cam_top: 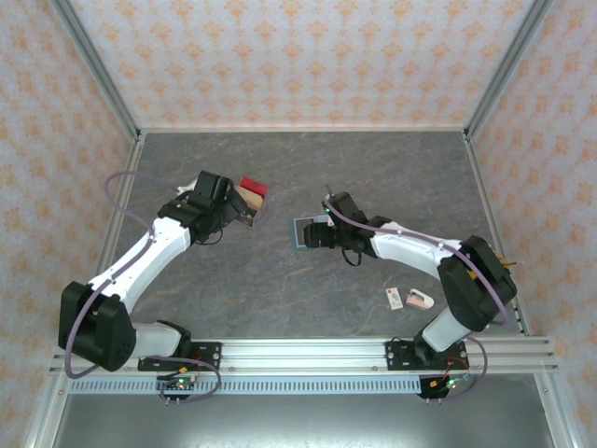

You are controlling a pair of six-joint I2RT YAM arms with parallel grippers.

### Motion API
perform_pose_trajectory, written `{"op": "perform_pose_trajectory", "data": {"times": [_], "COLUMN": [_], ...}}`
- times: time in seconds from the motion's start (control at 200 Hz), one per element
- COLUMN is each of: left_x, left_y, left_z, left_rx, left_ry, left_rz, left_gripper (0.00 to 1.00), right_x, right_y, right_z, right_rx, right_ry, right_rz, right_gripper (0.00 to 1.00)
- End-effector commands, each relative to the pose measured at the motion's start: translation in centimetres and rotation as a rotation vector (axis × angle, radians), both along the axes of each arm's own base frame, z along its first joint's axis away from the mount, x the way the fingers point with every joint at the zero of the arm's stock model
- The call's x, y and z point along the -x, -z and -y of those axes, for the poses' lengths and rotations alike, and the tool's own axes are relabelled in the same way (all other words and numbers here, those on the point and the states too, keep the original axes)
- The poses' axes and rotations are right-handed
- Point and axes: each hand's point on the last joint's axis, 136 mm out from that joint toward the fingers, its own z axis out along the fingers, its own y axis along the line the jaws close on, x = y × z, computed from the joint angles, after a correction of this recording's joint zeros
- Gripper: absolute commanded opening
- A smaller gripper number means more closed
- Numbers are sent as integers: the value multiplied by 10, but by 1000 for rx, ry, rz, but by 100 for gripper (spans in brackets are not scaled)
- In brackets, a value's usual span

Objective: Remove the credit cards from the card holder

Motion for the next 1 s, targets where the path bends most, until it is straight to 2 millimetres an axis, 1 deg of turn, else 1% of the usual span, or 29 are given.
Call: {"op": "perform_pose_trajectory", "data": {"times": [0.0,0.115,0.215,0.305,0.43,0.54,0.751,0.996], "left_x": [-1,7,11,12,13,13,13,8], "left_y": [-7,-1,2,6,11,15,17,22], "left_z": [-15,-18,-18,-13,-1,11,25,44], "left_rx": [-92,-104,-104,-98,-72,-53,-31,-8], "left_ry": [21,30,43,86,160,238,301,346], "left_rz": [62,42,43,41,28,32,54,42], "left_gripper": [100,100,100,100,100,100,100,100], "right_x": [-7,-9,-13,-17,-18,-17,-23,-24], "right_y": [2,14,25,28,34,40,37,55], "right_z": [2,-2,2,6,11,8,2,2], "right_rx": [129,213,282,322,363,378,370,399], "right_ry": [16,26,55,84,106,93,90,103], "right_rz": [14,-32,-70,-81,-108,-136,-136,-186], "right_gripper": [78,75,73,73,73,73,73,73]}}
